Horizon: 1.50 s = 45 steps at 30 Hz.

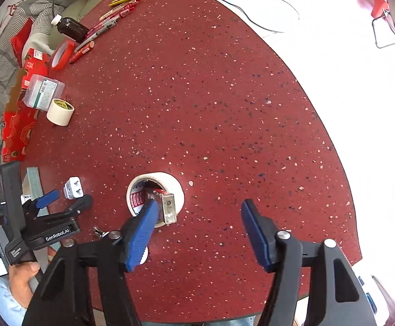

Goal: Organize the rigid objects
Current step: 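Grasp the white plug with the left gripper while the right grasps the small box inside the tape roll, then carry the white plug and small box with both grippers over the tray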

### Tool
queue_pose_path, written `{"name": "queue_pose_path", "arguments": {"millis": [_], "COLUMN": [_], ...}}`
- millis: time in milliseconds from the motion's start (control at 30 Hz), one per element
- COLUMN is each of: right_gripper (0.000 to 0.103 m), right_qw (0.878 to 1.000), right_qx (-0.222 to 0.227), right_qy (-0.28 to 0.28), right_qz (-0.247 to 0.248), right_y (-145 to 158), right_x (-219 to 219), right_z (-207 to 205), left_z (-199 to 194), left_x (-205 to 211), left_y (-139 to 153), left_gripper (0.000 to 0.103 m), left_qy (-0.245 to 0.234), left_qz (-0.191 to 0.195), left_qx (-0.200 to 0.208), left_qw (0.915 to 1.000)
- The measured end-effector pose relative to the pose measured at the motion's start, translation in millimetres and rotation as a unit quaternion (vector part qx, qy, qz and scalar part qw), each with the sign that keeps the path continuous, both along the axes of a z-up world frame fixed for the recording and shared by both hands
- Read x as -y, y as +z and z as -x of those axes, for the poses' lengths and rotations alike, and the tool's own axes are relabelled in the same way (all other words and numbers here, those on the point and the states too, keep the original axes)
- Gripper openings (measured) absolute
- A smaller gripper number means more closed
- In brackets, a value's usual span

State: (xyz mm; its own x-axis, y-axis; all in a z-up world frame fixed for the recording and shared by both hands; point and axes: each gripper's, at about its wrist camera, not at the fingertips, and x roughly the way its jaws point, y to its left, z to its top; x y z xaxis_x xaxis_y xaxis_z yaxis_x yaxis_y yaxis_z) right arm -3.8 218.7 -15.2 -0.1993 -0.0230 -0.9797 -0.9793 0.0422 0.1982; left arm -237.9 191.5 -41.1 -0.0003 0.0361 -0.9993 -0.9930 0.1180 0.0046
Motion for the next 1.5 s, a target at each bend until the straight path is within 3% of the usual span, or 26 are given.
{"name": "queue_pose_path", "arguments": {"millis": [167,300,533,600,633,667,833,900,967,1000,1033,1067,1233,1500], "right_gripper": [0.067,0.067,0.066,0.054,0.040,0.033,0.019,0.017,0.011,0.011,0.011,0.011,0.011,0.011], "right_qw": [0.999,0.999,0.998,0.997,0.997,0.997,0.995,0.994,0.995,0.995,0.996,0.996,0.997,0.997], "right_qx": [0.014,0.003,-0.013,-0.012,-0.011,-0.008,-0.005,-0.005,-0.022,-0.028,-0.032,-0.035,-0.051,-0.067], "right_qy": [0.047,0.052,0.069,0.078,0.080,0.082,0.095,0.105,0.098,0.091,0.083,0.077,0.047,0.026], "right_qz": [-0.009,-0.011,-0.004,-0.003,-0.003,0.000,-0.004,-0.015,-0.017,-0.017,-0.018,-0.020,-0.031,-0.032], "right_y": [0.0,-5.0,-14.5,-15.8,-16.4,-17.5,-16.7,-10.9,-4.7,-2.0,0.9,4.9,22.3,41.0], "right_x": [3.8,-0.8,-9.0,-9.7,-10.1,-10.2,-10.9,-10.6,-10.7,-10.9,-11.4,-11.8,-12.1,0.7], "right_z": [6.7,18.6,34.0,39.6,42.5,45.2,59.5,67.6,66.4,64.3,62.0,58.8,46.8,36.5], "left_z": [-31.9,-45.3,-29.5,-28.0,-28.4,-18.4,-18.9,-27.4,-27.3,-27.3,-26.2,-24.2,5.0,27.4], "left_x": [-1.5,-11.0,-13.8,-12.8,-12.8,-7.8,-5.4,-4.3,-1.2,0.6,1.6,1.9,4.8,25.7], "left_y": [1.2,4.2,-2.8,-1.7,-0.8,-7.0,-16.5,-15.4,-11.7,-7.9,-4.3,-0.7,7.5,37.5], "left_gripper": [0.103,0.103,0.103,0.103,0.103,0.103,0.102,0.094,0.071,0.065,0.049,0.043,0.043,0.043], "left_qy": [-0.030,-0.034,-0.030,-0.030,-0.029,-0.029,-0.063,-0.091,-0.101,-0.106,-0.107,-0.106,-0.053,-0.037], "left_qz": [-0.012,-0.008,-0.008,-0.010,-0.010,-0.010,-0.023,-0.035,-0.031,-0.037,-0.039,-0.038,-0.020,-0.040], "left_qx": [-0.004,-0.003,0.018,0.020,0.020,0.020,0.003,0.002,0.031,0.031,0.033,0.032,0.064,0.071], "left_qw": [0.9995,0.9994,0.9993,0.9993,0.9993,0.9993,0.9977,0.9952,0.9939,0.9932,0.9929,0.9931,0.9964,0.9960]}}
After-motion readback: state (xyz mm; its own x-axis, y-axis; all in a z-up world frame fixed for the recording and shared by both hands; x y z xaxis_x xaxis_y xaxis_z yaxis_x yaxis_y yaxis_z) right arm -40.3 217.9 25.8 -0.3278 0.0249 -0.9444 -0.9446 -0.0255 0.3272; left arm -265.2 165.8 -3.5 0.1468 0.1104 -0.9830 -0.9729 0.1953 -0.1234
